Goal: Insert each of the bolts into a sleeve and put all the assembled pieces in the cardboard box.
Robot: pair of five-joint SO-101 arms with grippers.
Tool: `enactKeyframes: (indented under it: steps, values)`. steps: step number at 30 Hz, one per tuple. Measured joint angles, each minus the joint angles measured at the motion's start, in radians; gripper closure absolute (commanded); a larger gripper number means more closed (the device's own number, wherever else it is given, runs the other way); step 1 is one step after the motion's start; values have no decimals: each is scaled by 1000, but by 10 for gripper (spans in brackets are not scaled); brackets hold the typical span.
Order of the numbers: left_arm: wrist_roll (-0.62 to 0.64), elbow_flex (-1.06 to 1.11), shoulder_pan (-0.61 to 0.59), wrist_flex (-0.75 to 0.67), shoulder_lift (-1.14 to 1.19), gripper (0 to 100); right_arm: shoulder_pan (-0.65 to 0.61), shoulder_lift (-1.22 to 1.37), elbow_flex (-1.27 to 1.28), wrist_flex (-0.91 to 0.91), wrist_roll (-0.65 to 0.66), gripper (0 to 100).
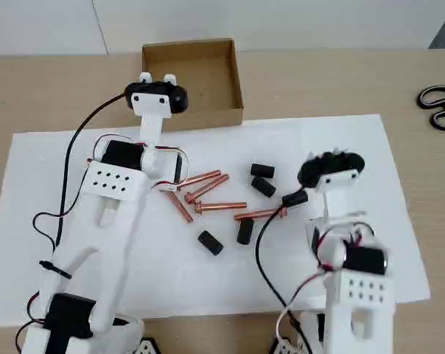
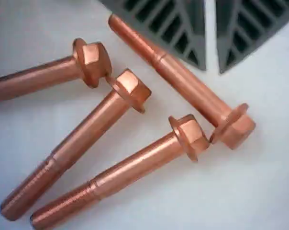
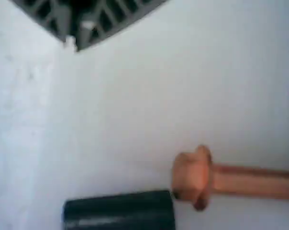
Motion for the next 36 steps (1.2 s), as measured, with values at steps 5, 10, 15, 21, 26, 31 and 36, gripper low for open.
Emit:
enactKeyframes:
  steps: [5, 10, 15, 21, 26, 31, 36]
  values:
    - [6, 0, 0, 0, 3, 992, 0, 126, -54, 0, 0, 995]
    - [23, 51, 2, -60, 3, 916, 0, 135, -55, -20, -6, 995]
    - [144, 103, 21, -130, 6, 852, 0, 175, -60, -20, -11, 995]
    - [278, 120, 68, -153, 6, 852, 0, 183, -60, -20, -14, 995]
    - [410, 173, 69, -180, 6, 855, 0, 183, -60, -20, -14, 995]
    - [425, 247, 69, -204, 6, 854, 0, 183, -60, -20, -29, 995]
    - [430, 272, 51, -210, 6, 854, 0, 183, -60, -20, -34, 995]
